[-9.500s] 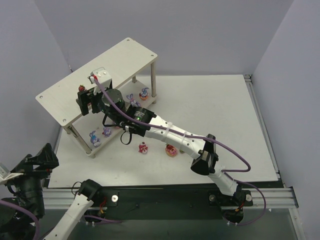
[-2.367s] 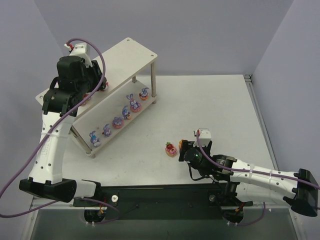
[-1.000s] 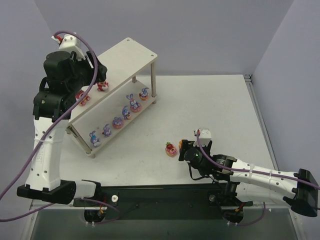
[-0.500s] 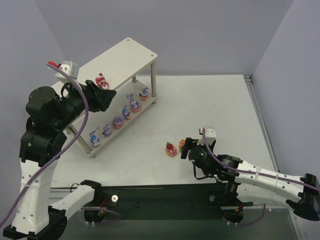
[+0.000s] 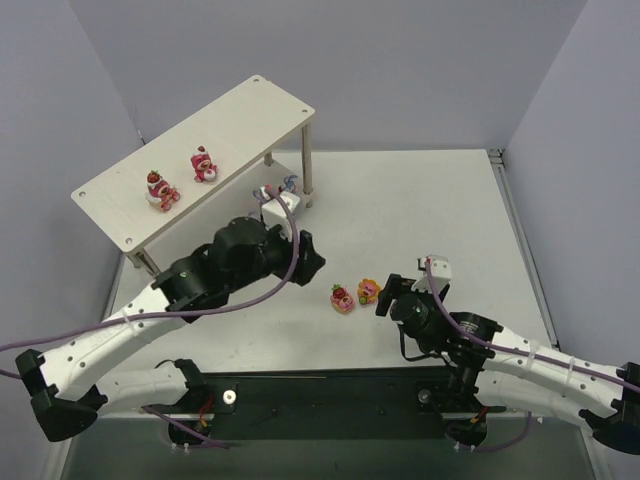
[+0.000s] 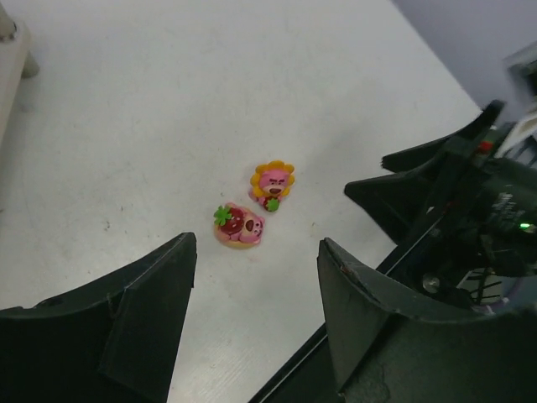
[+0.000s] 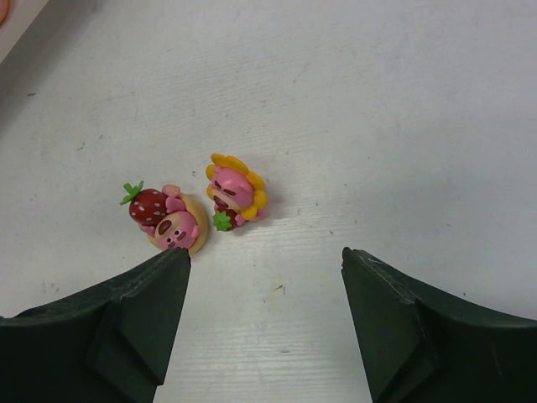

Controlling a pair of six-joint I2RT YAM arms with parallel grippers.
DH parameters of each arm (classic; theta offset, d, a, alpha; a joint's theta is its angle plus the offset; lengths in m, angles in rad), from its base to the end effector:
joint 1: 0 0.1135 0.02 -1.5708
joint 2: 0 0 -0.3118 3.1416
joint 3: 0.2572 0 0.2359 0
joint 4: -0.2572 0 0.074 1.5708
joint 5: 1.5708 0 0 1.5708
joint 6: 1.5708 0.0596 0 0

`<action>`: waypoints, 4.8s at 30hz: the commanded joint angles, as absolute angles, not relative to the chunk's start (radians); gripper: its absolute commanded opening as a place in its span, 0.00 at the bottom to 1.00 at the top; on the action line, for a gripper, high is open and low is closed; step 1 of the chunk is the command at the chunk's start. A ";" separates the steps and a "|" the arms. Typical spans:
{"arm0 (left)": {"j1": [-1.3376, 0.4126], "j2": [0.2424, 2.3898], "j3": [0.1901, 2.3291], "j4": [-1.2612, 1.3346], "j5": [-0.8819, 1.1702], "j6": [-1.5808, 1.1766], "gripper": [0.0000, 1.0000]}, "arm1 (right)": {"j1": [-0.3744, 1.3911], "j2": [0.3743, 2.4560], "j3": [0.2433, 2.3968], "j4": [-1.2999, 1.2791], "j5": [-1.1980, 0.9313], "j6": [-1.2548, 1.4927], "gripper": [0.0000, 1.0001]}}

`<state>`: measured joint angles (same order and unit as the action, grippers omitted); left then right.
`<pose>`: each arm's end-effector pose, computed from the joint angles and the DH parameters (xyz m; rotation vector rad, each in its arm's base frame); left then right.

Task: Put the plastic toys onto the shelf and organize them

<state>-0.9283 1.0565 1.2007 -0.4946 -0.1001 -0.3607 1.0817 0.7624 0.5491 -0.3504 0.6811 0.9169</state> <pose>0.1300 -0.1637 0.4314 0.4916 1.9348 -0.7582 0.0951 0.0988 0.2749 0.2249 2.0289 0.5444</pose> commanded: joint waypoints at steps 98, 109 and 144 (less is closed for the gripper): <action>-0.410 1.568 2.115 -0.756 -0.095 -0.244 0.00 | 1.052 0.606 0.468 -0.502 0.765 0.962 0.75; -0.293 1.759 2.418 -0.937 0.069 -0.252 0.00 | 1.049 0.635 0.477 -0.497 0.765 0.965 0.75; -0.124 1.835 2.413 -0.966 0.382 -0.261 0.23 | 1.048 0.692 0.485 -0.463 0.750 0.963 0.75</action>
